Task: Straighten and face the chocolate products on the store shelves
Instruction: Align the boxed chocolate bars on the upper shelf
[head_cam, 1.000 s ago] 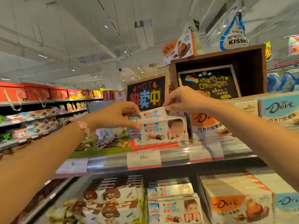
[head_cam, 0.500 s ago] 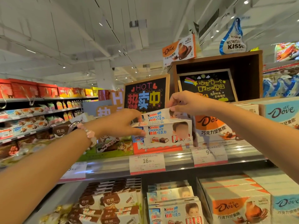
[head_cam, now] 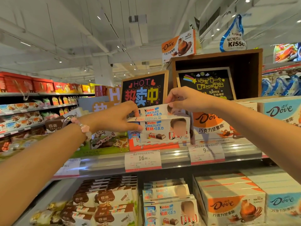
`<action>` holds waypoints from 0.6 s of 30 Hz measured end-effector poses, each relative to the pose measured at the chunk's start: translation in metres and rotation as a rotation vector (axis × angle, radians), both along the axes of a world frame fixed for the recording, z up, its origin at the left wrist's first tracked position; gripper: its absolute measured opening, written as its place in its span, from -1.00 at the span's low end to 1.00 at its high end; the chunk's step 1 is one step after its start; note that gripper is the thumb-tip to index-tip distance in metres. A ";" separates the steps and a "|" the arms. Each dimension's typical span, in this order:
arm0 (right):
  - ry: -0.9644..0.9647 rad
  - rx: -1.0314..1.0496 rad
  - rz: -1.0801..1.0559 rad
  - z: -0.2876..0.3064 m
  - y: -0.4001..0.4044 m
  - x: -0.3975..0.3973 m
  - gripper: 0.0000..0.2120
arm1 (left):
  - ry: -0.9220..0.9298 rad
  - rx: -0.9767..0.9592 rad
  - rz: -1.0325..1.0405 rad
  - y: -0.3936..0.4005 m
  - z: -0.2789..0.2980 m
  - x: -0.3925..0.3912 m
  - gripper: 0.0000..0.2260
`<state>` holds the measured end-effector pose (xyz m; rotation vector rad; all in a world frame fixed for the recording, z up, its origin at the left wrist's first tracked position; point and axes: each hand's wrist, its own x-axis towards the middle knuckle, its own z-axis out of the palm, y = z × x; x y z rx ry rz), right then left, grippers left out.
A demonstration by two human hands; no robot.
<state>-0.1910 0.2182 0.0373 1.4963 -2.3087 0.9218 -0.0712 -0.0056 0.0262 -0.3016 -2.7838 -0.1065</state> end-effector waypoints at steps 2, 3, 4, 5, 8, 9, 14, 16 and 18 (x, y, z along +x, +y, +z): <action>-0.024 -0.013 -0.007 0.000 0.000 -0.001 -0.93 | 0.020 0.009 -0.013 0.001 -0.001 0.001 -0.70; -0.031 -0.016 -0.010 0.000 0.000 -0.001 -0.93 | 0.030 0.010 -0.021 0.001 -0.002 0.001 -0.70; -0.032 -0.019 -0.010 0.000 0.000 -0.001 -0.93 | 0.038 0.009 -0.026 0.002 -0.002 0.002 -0.71; -0.027 -0.022 -0.009 -0.001 0.000 -0.001 -0.94 | 0.042 0.007 -0.029 0.002 -0.002 0.002 -0.72; 0.005 -0.008 -0.025 0.000 0.001 0.000 -0.95 | 0.031 0.000 -0.023 0.003 -0.001 0.003 -0.72; 0.021 0.003 -0.035 0.000 0.001 0.000 -0.95 | 0.027 -0.010 -0.021 0.004 0.000 0.002 -0.72; 0.045 0.057 -0.057 0.002 -0.002 0.000 -0.95 | -0.002 -0.021 -0.007 0.004 0.002 0.001 -0.70; 0.055 0.081 -0.070 0.002 -0.003 0.001 -0.96 | -0.022 -0.035 -0.008 0.005 0.002 0.001 -0.72; 0.058 0.109 -0.080 0.004 -0.003 0.002 -0.96 | -0.045 -0.040 0.000 0.007 0.003 0.002 -0.75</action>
